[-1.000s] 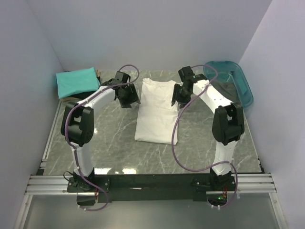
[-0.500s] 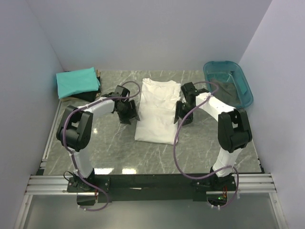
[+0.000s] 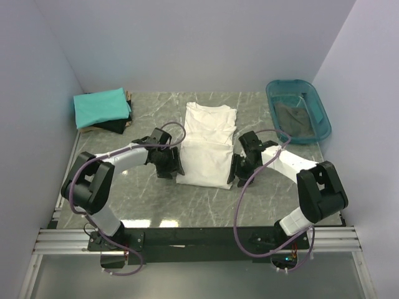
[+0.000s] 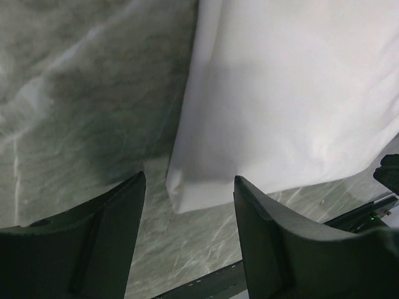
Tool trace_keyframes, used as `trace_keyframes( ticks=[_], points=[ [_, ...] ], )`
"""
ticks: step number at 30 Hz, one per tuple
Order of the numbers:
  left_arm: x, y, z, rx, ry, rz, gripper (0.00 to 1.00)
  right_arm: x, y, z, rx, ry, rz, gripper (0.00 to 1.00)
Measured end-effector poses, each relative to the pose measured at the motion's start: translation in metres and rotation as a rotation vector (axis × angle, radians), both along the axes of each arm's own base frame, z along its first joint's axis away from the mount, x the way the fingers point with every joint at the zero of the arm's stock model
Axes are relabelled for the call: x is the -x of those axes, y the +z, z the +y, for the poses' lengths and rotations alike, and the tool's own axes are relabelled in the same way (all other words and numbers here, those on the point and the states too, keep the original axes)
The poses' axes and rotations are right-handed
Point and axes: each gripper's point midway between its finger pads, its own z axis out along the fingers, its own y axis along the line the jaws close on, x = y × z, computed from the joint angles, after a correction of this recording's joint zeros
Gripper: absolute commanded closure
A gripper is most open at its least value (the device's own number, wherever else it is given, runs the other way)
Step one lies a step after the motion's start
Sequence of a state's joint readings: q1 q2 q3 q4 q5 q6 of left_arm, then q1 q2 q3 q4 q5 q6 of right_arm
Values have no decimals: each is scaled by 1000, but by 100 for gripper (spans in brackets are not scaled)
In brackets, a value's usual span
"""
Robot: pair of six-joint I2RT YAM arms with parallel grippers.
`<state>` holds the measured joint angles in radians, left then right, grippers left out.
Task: Fold and stack the t-shirts
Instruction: Fold the tshirt
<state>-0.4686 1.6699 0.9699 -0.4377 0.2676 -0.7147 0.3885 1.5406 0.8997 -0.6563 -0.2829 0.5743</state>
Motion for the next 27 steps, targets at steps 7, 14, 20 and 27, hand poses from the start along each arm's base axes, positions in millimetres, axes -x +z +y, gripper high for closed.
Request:
trace_keyframes(
  ticks=[7,14,20,27],
  points=[
    [19,1,6,4,15,4,37,17,-11,9,-4,11,13,45],
    [23,-2,7,1,18,11,37,11,-13,11,-6,-4,-8,49],
    [23,-2,6,1,18,6,37,13,-21,12,5,-4,20,57],
    [21,-2,5,7,15,-3,40,14,-26,16,-2,2,33,73]
  ],
)
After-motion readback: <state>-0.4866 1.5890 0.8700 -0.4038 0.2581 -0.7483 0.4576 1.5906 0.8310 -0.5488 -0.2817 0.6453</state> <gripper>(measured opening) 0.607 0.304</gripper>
